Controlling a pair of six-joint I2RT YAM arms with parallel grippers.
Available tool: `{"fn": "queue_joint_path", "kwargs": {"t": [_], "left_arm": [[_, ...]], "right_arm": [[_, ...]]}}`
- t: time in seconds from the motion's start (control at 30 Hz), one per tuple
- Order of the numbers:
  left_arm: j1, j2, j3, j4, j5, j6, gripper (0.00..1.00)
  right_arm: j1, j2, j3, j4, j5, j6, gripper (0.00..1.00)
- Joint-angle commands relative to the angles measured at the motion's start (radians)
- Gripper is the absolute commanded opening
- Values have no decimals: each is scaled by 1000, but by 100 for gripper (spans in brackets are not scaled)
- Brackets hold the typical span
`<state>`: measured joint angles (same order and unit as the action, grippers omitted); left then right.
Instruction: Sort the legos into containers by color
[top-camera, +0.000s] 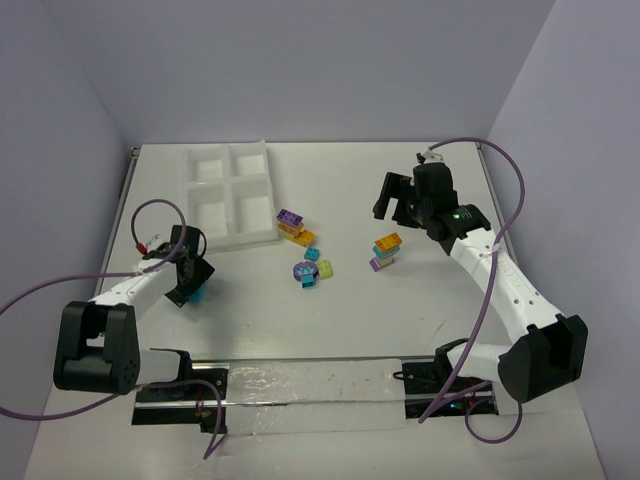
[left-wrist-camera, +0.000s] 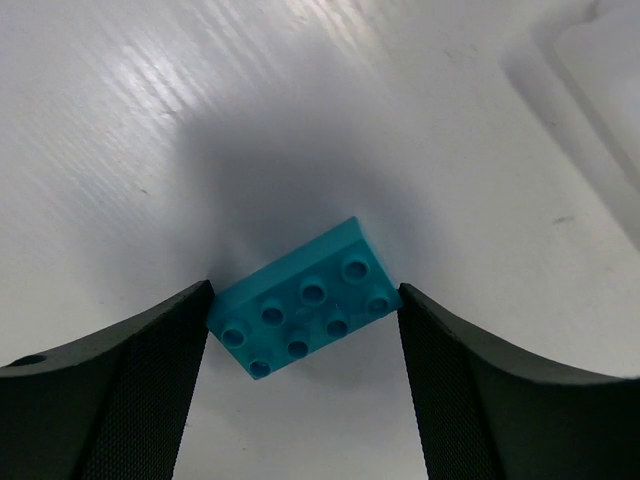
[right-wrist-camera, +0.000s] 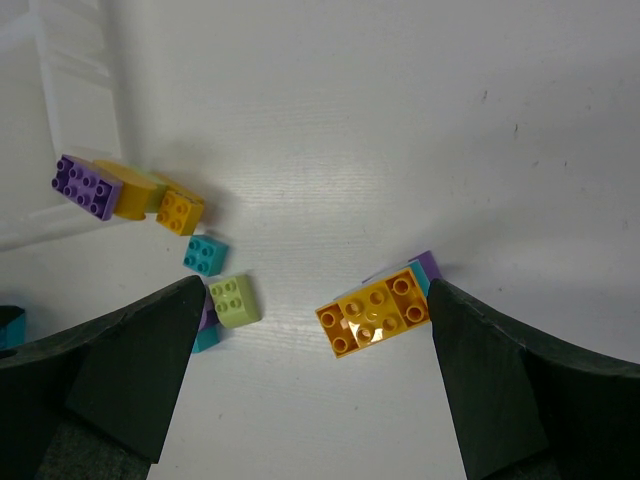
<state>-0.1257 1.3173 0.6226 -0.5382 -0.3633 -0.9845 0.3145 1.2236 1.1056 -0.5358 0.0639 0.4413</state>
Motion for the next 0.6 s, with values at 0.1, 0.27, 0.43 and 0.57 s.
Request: {"fn": "queue_joint_path", "kwargs": {"t": [0.1, 0.27, 0.43, 0.57], "left_arm": [[-76, 8, -40, 114, 161, -31, 91], [-162, 73, 2, 122, 159, -29, 99], [-215, 118, 39, 115, 152, 0, 99], [-246, 158, 93, 86, 127, 35, 99]], "right_arm": [[0, -7, -2, 27, 1, 11, 100], [1, -3, 0, 28, -4, 16, 100], [1, -6, -4, 27, -6, 17, 100], [1, -6, -4, 24, -4, 17, 100]]}}
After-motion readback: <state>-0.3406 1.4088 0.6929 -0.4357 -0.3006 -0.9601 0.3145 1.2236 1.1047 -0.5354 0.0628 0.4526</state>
